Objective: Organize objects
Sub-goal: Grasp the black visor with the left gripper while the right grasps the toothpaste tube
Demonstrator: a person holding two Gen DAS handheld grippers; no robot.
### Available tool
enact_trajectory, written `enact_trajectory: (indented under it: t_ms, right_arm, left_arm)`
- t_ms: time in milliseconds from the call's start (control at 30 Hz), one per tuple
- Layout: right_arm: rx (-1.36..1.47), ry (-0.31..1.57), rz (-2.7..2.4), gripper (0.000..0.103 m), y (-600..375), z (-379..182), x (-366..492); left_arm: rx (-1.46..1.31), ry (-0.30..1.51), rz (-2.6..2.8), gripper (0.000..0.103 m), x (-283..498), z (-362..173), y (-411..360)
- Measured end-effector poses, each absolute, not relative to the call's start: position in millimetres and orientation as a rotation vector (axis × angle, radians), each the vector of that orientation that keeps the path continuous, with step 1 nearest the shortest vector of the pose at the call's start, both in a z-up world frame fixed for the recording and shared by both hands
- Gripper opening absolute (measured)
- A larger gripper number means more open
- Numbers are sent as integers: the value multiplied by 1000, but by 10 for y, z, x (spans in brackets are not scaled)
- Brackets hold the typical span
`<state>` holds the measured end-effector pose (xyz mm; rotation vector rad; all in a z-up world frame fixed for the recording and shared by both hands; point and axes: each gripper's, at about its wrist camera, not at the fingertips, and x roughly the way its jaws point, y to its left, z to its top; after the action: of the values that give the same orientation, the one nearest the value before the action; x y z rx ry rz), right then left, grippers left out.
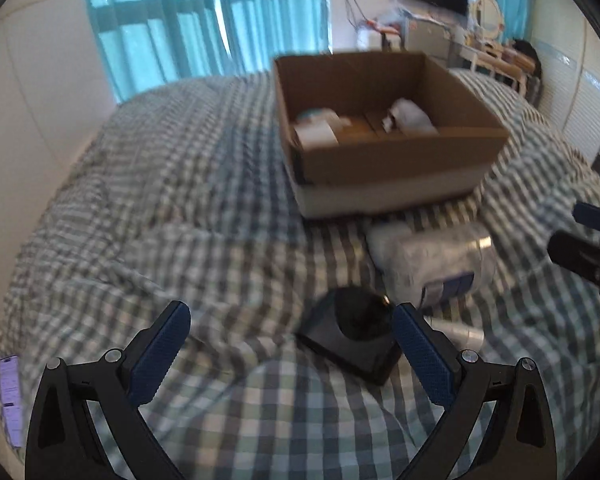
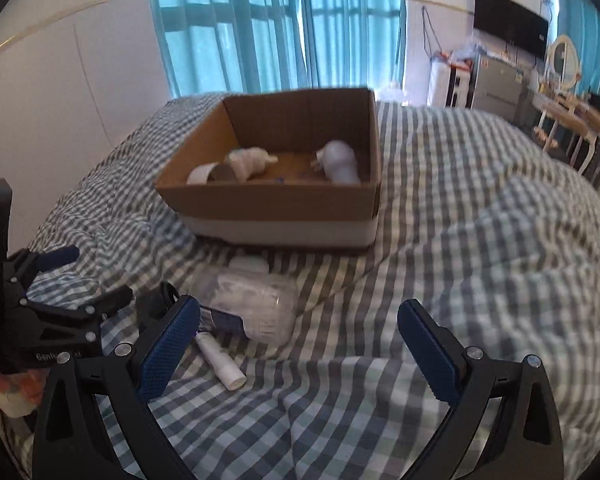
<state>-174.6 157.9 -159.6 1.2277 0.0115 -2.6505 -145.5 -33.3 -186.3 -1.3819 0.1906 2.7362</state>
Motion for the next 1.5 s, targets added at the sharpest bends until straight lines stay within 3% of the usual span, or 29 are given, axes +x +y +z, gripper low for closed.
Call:
enact_trajectory:
  t_ms: [400, 433, 500, 567, 667, 1033, 1100, 1233, 1500]
  right_arm:
    - [1368, 51, -2585, 100, 1487, -1921, -1871]
    - [1370, 54, -2586, 100, 1486, -1924, -1872]
    - [1372, 60, -2588, 100, 1484, -1924, -1870]
    - [1370, 76, -2589, 99, 1470, -1919, -1853]
    - [1361, 104, -2561, 89, 1417, -1915, -1829]
    - [1425, 353, -2351, 70, 806, -2193, -1904]
    - [1462, 330, -2294, 55, 721, -2293, -1955]
    - [1542, 366, -2230, 54, 604, -2489, -2023]
    - [1472, 366, -2277, 28, 671, -2346, -1886]
  left_arm:
    - [-1569, 331, 2472, 103, -1674, -2370, 33]
    - [-1598, 336, 2447, 101, -1707, -2418, 53]
    - [-1640, 353, 2423, 83, -1735, -2484, 77]
    - [-1633, 359, 2428, 83, -1707, -2475, 88]
    - [-1566, 346, 2454, 82, -1585, -2358, 83]
    - [-1445, 135, 2779, 82, -1224, -1755, -480]
    - [-1453, 102, 2781, 82, -1284, -1781, -575]
    - [-1496, 69, 2751, 82, -1321, -1896, -628]
    - [-1493, 79, 2746, 81, -1301, -1935, -614]
